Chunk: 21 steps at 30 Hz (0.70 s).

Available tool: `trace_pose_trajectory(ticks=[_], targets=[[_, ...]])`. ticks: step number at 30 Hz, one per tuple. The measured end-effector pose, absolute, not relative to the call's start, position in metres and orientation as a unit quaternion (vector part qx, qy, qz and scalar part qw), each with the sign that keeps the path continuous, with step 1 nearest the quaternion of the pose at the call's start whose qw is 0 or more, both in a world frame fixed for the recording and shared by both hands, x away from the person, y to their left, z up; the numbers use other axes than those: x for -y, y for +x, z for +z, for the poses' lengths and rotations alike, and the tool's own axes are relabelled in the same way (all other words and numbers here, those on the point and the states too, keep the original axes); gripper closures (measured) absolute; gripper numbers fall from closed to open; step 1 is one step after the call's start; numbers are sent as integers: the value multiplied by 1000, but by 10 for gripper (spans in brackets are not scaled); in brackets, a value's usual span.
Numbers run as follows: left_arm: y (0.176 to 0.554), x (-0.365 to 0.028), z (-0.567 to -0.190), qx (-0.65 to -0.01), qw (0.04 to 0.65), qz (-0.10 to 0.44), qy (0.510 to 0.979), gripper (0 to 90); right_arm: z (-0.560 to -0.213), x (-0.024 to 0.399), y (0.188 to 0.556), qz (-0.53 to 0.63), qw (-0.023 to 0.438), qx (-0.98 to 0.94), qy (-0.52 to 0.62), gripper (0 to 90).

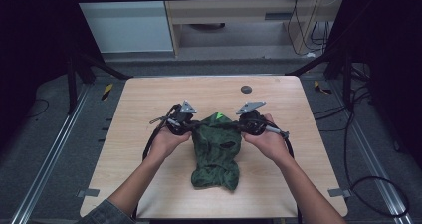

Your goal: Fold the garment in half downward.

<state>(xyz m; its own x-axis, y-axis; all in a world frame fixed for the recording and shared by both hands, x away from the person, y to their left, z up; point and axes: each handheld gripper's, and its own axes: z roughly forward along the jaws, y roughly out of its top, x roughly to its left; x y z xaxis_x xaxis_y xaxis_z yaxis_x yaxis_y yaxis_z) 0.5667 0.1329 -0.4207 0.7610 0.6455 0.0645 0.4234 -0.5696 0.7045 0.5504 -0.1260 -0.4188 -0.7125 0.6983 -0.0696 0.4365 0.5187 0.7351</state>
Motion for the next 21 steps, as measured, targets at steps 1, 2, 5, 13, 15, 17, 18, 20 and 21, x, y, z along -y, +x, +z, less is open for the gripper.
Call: trace_pose_trajectory(ticks=[1,2,5,13,15,17,18,20,21], targets=[[567,-133,-420,-307,348,161,871,862,-418,126,551,359,184,-852,332,866],[567,-133,-419,-307,349,163,870,862,-418,126,552,361,184,-852,332,865],[567,-134,-416,-306,348,167,870,862,-416,126,553,361,186,-851,333,865],[568,-133,-408,-302,351,175,869,862,-409,126,556,362,192,-850,330,865],[568,-133,-407,-303,351,175,869,862,-409,127,556,363,193,-850,331,866],[568,-133,-406,-303,351,176,868,862,-408,127,557,363,193,-849,331,866],[568,-134,-406,-303,353,176,868,862,-408,126,557,363,194,-850,330,866],[568,-134,-406,-304,353,177,867,862,-407,126,557,364,195,-849,329,866],[568,-135,-405,-304,353,177,867,862,-407,125,557,364,195,-849,329,866]])
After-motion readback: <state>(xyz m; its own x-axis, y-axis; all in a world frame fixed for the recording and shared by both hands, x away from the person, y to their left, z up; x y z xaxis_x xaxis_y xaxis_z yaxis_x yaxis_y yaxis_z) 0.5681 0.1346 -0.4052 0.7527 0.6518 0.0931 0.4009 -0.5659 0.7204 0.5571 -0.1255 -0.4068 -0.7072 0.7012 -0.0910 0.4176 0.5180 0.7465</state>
